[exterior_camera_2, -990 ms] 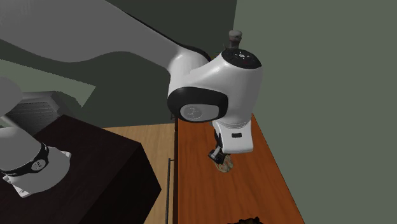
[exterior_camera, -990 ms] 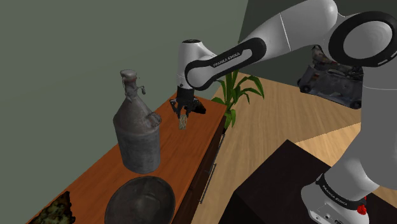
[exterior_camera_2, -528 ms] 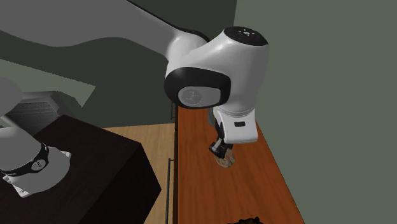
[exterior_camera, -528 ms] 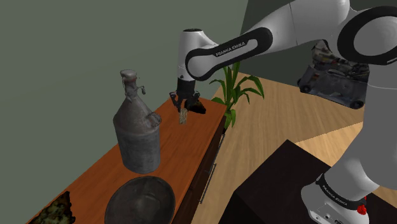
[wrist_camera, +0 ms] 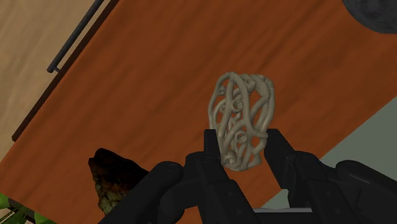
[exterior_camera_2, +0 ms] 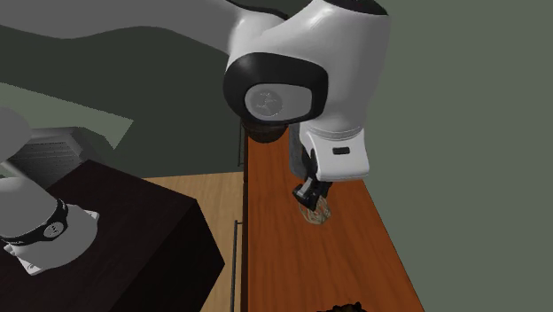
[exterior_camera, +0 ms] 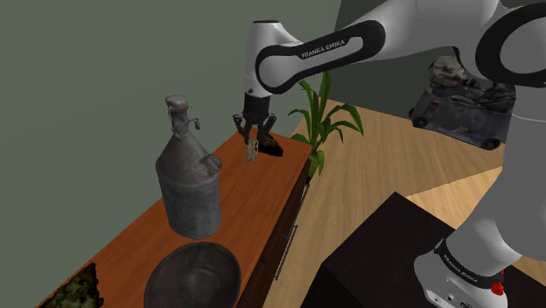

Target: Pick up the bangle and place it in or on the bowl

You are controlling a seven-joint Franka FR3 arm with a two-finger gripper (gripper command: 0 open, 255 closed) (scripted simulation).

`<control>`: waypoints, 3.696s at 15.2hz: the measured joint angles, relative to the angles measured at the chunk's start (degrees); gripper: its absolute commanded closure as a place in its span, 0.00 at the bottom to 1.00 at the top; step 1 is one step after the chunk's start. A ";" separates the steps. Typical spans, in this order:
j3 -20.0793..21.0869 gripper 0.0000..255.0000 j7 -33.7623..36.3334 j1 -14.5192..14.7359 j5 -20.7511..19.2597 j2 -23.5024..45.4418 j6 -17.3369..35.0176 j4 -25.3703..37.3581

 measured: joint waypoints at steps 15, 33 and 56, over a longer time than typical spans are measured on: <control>0.59 1.00 0.17 0.24 0.88 -3.31 -9.23 6.01; 8.02 1.00 20.93 13.09 -0.17 -9.32 -9.63 0.52; 12.74 1.00 39.83 26.52 -5.82 -1.05 -9.02 6.86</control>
